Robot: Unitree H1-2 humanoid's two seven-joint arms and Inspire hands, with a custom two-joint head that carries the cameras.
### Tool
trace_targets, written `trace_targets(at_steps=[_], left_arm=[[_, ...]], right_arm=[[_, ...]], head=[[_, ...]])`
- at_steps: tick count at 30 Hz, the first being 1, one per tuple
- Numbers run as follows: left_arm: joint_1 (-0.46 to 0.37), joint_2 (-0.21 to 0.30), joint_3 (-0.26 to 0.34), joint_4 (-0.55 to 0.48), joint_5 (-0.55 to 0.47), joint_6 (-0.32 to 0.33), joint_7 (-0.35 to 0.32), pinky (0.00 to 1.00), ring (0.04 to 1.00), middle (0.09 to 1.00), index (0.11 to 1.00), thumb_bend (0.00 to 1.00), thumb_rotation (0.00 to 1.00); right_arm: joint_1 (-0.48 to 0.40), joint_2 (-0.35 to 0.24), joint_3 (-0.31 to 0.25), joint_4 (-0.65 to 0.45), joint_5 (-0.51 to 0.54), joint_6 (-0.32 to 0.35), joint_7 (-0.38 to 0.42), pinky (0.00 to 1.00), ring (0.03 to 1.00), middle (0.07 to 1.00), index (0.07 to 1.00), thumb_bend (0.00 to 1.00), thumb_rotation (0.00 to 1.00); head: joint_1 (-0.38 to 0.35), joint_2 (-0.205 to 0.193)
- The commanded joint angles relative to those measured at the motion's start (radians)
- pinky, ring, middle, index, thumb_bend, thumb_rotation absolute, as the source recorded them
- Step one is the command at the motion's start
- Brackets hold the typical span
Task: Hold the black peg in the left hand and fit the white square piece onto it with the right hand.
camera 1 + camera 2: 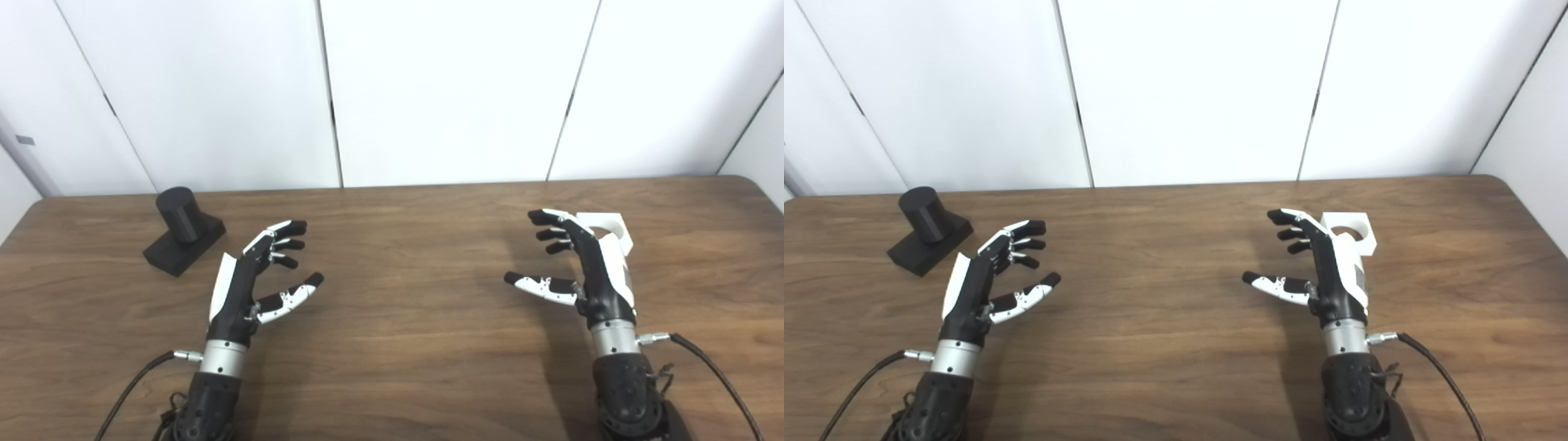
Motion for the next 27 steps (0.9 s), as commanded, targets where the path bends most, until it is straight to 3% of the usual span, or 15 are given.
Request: trace_targets(at_steps=[1,14,17,19,20,22,27], left_arm=[[-0.016,-0.009,-0.003,0.001,-0.001,-0.026,0.013,0.57,0.707,0.773,0.758,0.57,0.00],[-0.016,-0.013,-0.006,0.010,-0.009,-0.035,0.011,0.55,0.707,0.768,0.756,0.58,0.00],[-0.015,-0.019,-0.010,0.007,0.002,-0.030,0.015,0.54,0.707,0.769,0.753,0.57,0.00],[-0.013,-0.023,-0.017,0.004,0.023,-0.034,0.022,0.54,0.711,0.772,0.755,0.56,0.00],[-0.013,-0.025,-0.019,0.005,0.029,-0.037,0.024,0.55,0.713,0.773,0.755,0.56,0.00],[-0.012,-0.041,-0.026,0.008,0.048,-0.037,0.040,0.54,0.701,0.771,0.748,0.57,0.00],[-0.008,-0.090,-0.039,0.021,0.083,-0.015,0.079,0.53,0.680,0.760,0.737,0.60,0.00]], right_arm=[[-0.021,-0.005,-0.002,-0.036,0.001,-0.021,-0.004,0.57,0.666,0.733,0.711,0.62,0.06],[-0.018,-0.009,-0.002,-0.036,0.015,-0.025,0.007,0.56,0.666,0.734,0.712,0.63,0.05],[-0.018,-0.015,-0.005,-0.031,0.022,-0.032,0.006,0.56,0.667,0.734,0.712,0.63,0.04],[-0.016,-0.031,-0.005,-0.023,0.023,-0.047,0.009,0.56,0.667,0.734,0.709,0.62,0.03],[-0.015,-0.037,-0.005,-0.021,0.024,-0.053,0.010,0.56,0.667,0.735,0.709,0.61,0.03],[-0.011,-0.050,-0.013,-0.006,0.042,-0.079,0.005,0.54,0.663,0.731,0.703,0.61,0.01],[-0.008,-0.074,-0.033,0.028,0.088,-0.123,0.006,0.55,0.655,0.727,0.703,0.62,0.00]], head=[[0.000,0.000],[0.020,-0.007],[0.071,-0.015],[0.156,-0.034],[0.156,-0.034],[0.249,-0.079],[0.336,-0.124]])
